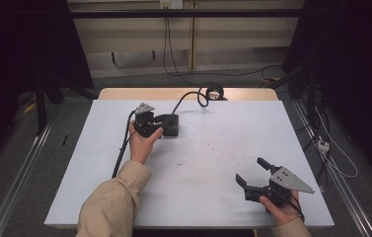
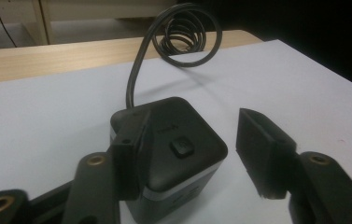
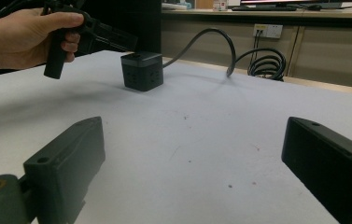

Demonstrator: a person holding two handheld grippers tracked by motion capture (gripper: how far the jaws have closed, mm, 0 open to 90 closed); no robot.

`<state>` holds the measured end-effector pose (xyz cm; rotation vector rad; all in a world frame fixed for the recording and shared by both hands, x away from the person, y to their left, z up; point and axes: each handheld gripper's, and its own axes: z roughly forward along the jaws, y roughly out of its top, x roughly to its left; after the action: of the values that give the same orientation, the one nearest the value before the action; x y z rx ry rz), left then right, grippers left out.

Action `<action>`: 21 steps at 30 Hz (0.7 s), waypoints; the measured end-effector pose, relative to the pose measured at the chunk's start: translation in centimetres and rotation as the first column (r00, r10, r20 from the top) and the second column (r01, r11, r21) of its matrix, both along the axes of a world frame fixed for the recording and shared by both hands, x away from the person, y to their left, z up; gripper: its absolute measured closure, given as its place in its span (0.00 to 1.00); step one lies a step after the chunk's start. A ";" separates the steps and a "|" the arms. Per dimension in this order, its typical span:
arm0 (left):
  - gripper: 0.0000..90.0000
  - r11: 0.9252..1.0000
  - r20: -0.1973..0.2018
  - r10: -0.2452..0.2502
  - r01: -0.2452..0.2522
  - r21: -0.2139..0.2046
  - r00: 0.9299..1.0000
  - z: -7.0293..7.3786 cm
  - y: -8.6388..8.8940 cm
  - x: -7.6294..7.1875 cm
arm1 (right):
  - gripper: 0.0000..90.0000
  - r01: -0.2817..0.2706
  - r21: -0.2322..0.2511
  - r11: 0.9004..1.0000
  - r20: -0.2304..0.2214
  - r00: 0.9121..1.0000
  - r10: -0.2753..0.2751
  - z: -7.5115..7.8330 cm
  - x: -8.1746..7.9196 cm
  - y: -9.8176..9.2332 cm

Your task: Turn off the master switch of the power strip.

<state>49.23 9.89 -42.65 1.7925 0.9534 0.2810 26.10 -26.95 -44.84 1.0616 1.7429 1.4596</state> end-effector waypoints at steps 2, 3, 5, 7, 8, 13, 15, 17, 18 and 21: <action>0.42 1.000 -0.001 -0.006 0.006 0.002 1.000 0.1 0.0 -0.2 | 0.06 -0.001 -0.001 1.000 -0.004 1.000 0.001 0.0 0.0 0.0; 0.40 1.000 0.001 -0.007 0.007 0.005 1.000 0.1 0.0 -0.2 | 0.06 -0.001 -0.002 1.000 -0.005 1.000 0.001 0.0 0.0 0.0; 0.35 1.000 -0.003 -0.005 0.005 0.000 1.000 0.2 0.0 -0.4 | 0.06 -0.005 -0.004 1.000 -0.006 1.000 0.005 0.0 0.0 0.1; 0.28 1.000 -0.011 -0.012 0.012 0.000 1.000 0.2 0.1 -0.5 | 0.06 -0.007 -0.002 1.000 -0.005 1.000 0.007 0.0 -0.1 0.2; 0.26 1.000 -0.011 -0.012 0.012 0.002 1.000 0.2 0.2 -0.5 | 0.06 -0.008 -0.002 1.000 -0.005 1.000 0.008 0.0 -0.1 0.2; 0.18 1.000 -0.012 -0.028 0.028 -0.012 1.000 0.2 0.5 -0.9 | 0.06 -0.005 -0.003 1.000 -0.003 1.000 0.005 0.0 -0.1 0.0; 0.16 0.999 -0.013 -0.036 0.036 -0.012 0.999 0.1 0.6 -1.1 | 0.06 -0.002 0.003 1.000 -0.006 1.000 0.002 0.0 -0.1 0.1; 0.14 0.999 -0.013 -0.041 0.040 -0.009 0.999 0.1 0.7 -1.2 | 0.06 -0.006 -0.002 1.000 -0.006 1.000 0.006 0.0 -0.1 0.1; 0.13 0.999 -0.015 -0.046 0.045 -0.010 0.999 0.1 0.7 -1.3 | 0.06 -0.006 0.000 1.000 -0.008 1.000 0.006 0.0 -0.1 0.1; 0.12 0.998 -0.007 -0.053 0.052 -0.017 0.999 0.2 0.8 -1.5 | 0.06 -0.007 0.000 1.000 -0.010 1.000 0.007 0.0 -0.1 0.1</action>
<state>47.71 10.70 -42.45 1.8016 0.9096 0.2332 26.01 -26.81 -44.87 1.0649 1.7552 1.4611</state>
